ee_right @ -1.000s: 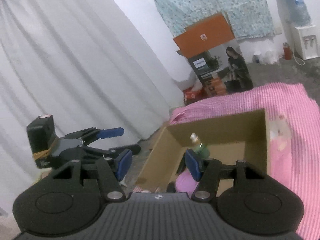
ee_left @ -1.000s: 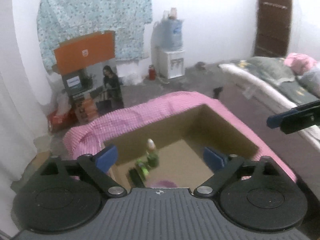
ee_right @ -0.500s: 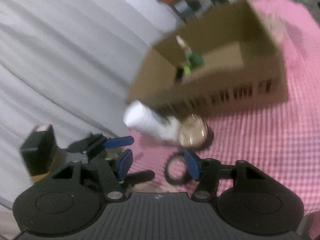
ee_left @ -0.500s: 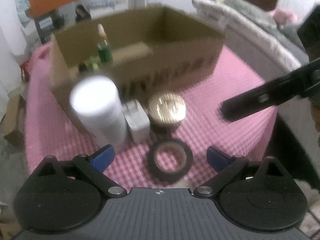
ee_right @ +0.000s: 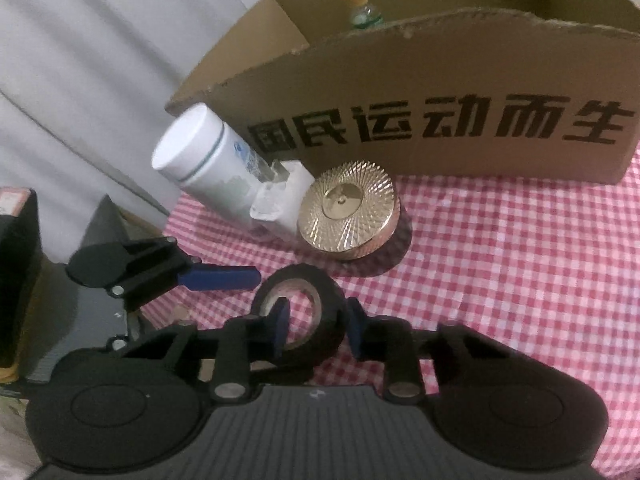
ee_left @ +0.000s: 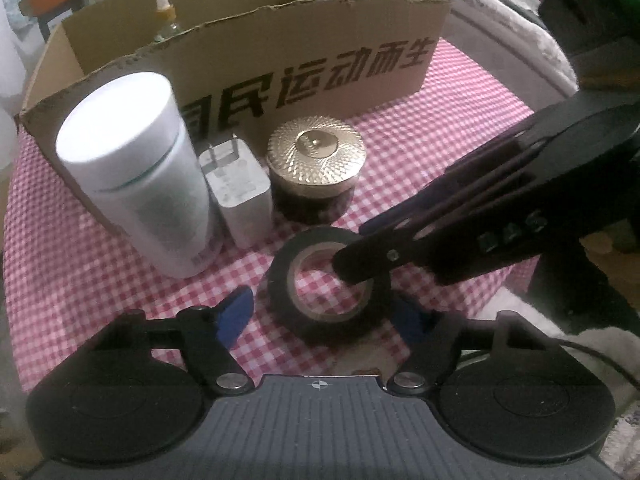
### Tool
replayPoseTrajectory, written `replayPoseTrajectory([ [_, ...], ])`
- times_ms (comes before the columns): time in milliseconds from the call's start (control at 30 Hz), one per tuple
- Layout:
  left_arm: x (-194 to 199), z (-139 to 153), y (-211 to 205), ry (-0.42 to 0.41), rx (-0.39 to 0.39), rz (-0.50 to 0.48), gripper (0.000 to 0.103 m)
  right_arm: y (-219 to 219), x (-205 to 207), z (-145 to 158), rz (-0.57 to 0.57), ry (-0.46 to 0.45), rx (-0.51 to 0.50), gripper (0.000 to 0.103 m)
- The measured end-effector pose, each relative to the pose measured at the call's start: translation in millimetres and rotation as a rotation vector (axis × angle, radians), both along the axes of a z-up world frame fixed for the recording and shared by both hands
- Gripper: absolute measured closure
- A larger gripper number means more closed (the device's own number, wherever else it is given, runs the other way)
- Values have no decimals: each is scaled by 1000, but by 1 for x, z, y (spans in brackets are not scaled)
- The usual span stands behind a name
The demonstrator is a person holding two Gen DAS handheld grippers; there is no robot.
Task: Organize rigid objects
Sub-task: 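Grasp the black tape roll on the table with the right gripper, then lift the black tape roll and carry it over the box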
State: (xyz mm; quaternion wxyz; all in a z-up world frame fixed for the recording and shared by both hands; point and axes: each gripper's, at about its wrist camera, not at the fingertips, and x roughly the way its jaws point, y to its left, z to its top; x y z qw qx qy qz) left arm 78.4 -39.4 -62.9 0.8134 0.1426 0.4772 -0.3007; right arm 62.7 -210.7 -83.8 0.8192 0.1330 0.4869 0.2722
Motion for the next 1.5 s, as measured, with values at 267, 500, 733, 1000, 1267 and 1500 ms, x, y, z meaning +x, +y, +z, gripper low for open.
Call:
replayPoseTrajectory([
  [267, -3, -5, -25, -24, -12, -40, 37, -1, -7, -2, -3, -24, -53, 81],
  [500, -8, -13, -45, -53, -8, -105, 35, -21, -17, 2, -51, -26, -84, 81],
  [733, -5, -13, -45, -41, 18, -107, 26, -8, -23, 4, -14, -63, -136, 79],
  [1000, -9, -14, -50, -79, 9, -95, 37, -2, -23, 3, 19, -115, -165, 81],
  [1267, -25, 16, -44, -158, -34, -97, 37, -7, -37, 24, -7, -158, -165, 81],
  [1500, -36, 79, -41, -326, -79, -96, 37, -17, -59, 92, -36, -329, -187, 81],
])
